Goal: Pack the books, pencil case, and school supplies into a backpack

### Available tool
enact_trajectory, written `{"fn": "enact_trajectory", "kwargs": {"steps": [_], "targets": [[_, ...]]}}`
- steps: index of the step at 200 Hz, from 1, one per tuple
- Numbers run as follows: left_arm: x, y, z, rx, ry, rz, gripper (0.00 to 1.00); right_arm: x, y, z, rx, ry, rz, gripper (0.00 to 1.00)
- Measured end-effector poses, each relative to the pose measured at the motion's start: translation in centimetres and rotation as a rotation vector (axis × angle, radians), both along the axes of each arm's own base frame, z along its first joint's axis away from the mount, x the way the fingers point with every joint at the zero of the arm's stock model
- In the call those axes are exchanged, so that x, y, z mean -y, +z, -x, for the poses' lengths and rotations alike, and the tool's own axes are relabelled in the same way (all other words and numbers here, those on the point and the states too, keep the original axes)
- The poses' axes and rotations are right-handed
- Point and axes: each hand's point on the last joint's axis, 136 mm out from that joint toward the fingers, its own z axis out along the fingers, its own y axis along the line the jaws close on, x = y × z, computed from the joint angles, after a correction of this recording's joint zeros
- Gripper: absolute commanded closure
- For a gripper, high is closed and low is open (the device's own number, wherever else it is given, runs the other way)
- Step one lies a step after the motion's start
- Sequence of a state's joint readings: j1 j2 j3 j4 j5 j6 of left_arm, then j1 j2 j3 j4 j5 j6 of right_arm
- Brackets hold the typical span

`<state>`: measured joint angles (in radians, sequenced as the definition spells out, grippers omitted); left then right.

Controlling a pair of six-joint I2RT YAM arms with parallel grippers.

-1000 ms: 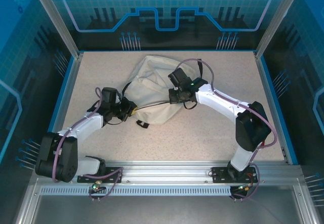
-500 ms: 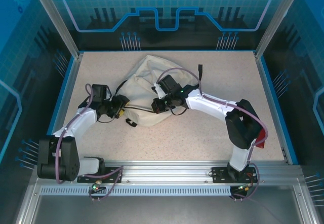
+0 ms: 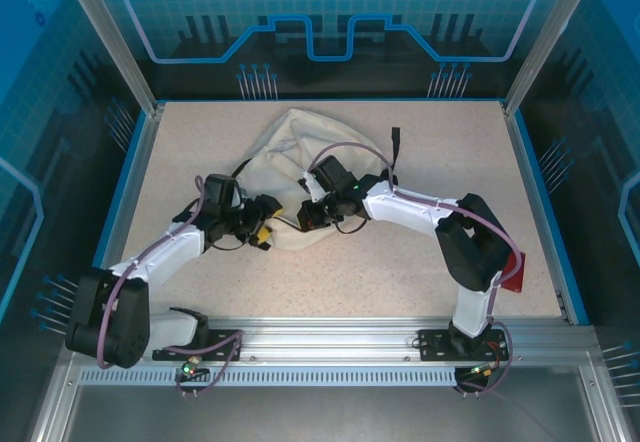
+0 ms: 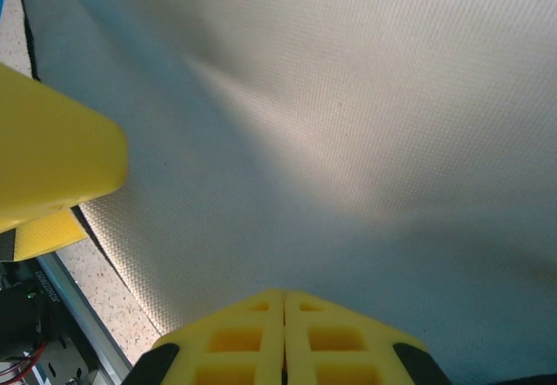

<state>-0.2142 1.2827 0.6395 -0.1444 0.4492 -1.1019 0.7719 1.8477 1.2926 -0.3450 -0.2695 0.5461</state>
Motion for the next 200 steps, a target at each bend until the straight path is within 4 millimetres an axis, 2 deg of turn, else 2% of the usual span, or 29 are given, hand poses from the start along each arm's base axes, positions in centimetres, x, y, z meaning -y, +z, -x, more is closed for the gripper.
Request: {"fn": "enact_trajectory", "kwargs": {"steps": [18, 29, 63, 78, 98, 200], "targets": [[0.2, -1.1, 0.2, -0.018, 0.001, -0.010, 0.63, 0.0, -0.3, 0.0, -0.004, -0.005, 0.007, 1.00], [0.1, -1.9, 0.5, -0.035, 0.011, -0.016, 0.71, 0.2, -0.4, -0.1, 0.001, -0.011, 0.014, 1.00], [-0.7, -4.3, 1.8, -0.070, 0.031, -0.055, 0.91, 1.1, -0.9, -0.9, 0.026, -0.063, 0.066, 1.00], [-1.0, -5.0, 2.1, -0.069, 0.038, -0.075, 0.96, 2.0, -1.3, -1.5, 0.036, -0.099, 0.106, 1.00], [-1.3, -5.6, 2.4, -0.069, 0.034, -0.093, 1.00, 3.4, -1.8, -2.3, 0.047, -0.148, 0.157, 1.00], [-1.2, -5.9, 2.4, -0.045, 0.005, -0.117, 1.00, 8.5, -2.0, -5.3, 0.146, -0.343, 0.371, 1.00]]}}
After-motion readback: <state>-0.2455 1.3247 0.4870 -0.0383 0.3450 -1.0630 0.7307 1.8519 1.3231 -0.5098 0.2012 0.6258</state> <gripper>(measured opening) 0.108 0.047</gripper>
